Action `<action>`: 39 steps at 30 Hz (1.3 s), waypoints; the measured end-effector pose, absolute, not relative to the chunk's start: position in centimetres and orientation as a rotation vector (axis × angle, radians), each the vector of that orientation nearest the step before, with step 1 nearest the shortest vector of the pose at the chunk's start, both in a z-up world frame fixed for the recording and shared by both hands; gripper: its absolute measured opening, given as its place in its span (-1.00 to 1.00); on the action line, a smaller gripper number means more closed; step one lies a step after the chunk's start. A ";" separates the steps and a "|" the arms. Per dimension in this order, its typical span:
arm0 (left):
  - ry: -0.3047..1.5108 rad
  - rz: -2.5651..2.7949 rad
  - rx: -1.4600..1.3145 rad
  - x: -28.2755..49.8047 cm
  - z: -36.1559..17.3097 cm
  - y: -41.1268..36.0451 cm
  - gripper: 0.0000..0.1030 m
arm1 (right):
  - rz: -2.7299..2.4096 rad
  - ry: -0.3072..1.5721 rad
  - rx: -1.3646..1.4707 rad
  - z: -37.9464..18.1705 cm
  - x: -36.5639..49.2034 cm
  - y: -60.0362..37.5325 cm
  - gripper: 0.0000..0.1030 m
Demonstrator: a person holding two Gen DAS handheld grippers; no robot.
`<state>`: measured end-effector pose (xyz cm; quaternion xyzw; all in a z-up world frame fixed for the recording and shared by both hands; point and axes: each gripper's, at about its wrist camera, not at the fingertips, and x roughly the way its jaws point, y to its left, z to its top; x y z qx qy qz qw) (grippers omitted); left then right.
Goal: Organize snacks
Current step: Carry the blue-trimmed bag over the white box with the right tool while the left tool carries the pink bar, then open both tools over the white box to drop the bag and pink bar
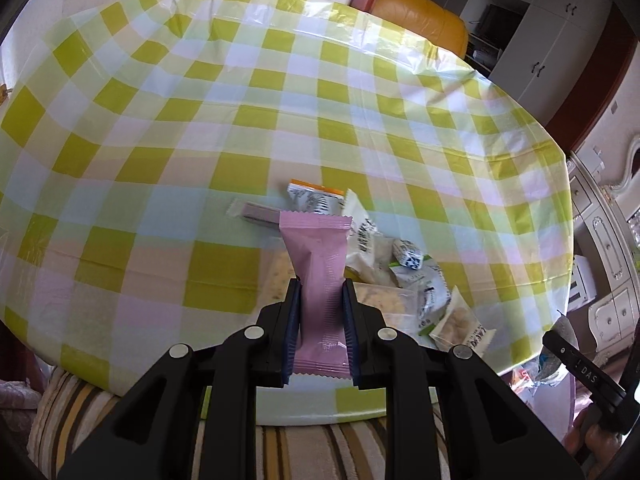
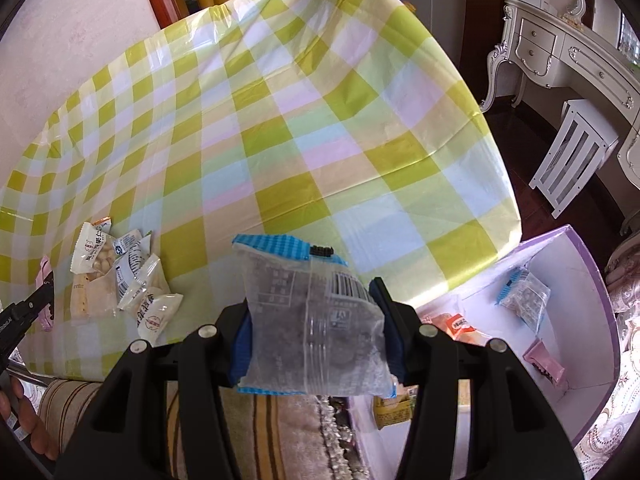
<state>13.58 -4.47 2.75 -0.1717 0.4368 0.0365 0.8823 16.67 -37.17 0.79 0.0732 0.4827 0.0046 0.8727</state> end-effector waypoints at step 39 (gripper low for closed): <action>1.271 -0.767 0.080 10.6 -1.4 -38.5 -0.60 | -0.262 1.239 0.233 -9.0 5.7 -52.5 0.03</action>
